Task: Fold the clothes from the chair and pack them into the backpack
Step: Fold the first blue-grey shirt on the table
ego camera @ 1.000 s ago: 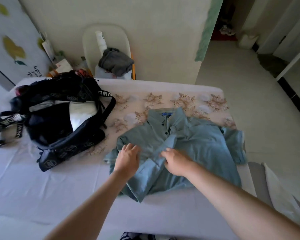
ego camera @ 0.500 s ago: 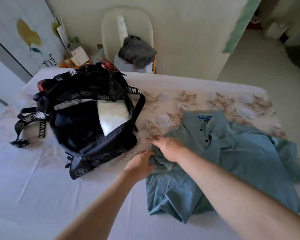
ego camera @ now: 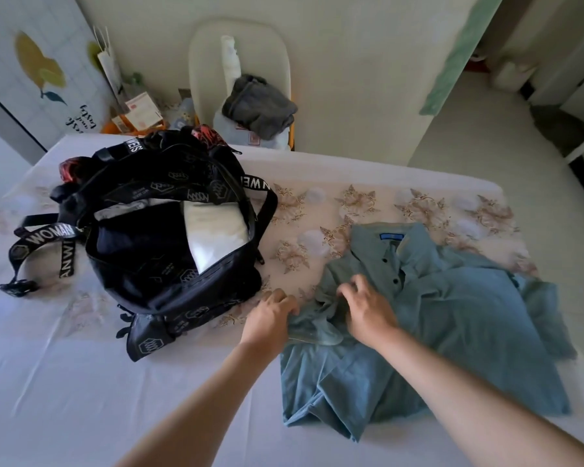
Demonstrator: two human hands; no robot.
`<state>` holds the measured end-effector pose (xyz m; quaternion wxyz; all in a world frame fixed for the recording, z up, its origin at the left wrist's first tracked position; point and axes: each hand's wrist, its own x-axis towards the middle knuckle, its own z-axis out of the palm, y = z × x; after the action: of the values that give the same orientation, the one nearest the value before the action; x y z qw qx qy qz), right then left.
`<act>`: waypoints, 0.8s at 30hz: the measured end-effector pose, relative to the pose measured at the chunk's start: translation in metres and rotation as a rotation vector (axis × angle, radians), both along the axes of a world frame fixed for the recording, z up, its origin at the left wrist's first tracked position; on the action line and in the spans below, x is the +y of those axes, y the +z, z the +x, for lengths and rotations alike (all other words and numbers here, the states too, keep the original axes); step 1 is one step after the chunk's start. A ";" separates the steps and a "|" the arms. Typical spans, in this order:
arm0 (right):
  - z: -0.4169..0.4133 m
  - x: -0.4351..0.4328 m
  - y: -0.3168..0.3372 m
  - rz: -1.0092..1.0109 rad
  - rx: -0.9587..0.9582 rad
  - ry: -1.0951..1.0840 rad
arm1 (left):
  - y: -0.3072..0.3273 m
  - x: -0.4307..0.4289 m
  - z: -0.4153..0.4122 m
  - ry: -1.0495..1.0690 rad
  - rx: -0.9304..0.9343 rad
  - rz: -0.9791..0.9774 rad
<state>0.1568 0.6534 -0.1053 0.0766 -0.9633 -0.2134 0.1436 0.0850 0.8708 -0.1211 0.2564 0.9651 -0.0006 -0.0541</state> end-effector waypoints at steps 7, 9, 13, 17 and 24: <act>-0.027 0.022 0.001 0.145 0.159 -0.154 | 0.004 -0.037 -0.011 -0.107 0.130 0.106; -0.026 0.024 0.007 0.305 0.216 -0.187 | 0.006 -0.039 -0.016 -0.064 0.157 0.048; -0.017 0.036 0.025 0.589 0.462 -0.252 | 0.032 -0.040 -0.017 0.144 0.113 -0.418; 0.003 0.057 0.047 0.891 0.869 -0.276 | 0.072 -0.021 0.007 0.473 0.089 -0.472; 0.044 0.065 0.024 0.493 0.364 -0.306 | 0.076 0.027 0.029 0.317 -0.065 0.118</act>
<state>0.2006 0.7184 -0.0813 0.3645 -0.8953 -0.0778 0.2440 0.1135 0.8982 -0.0451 0.2044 0.9677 0.1465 0.0182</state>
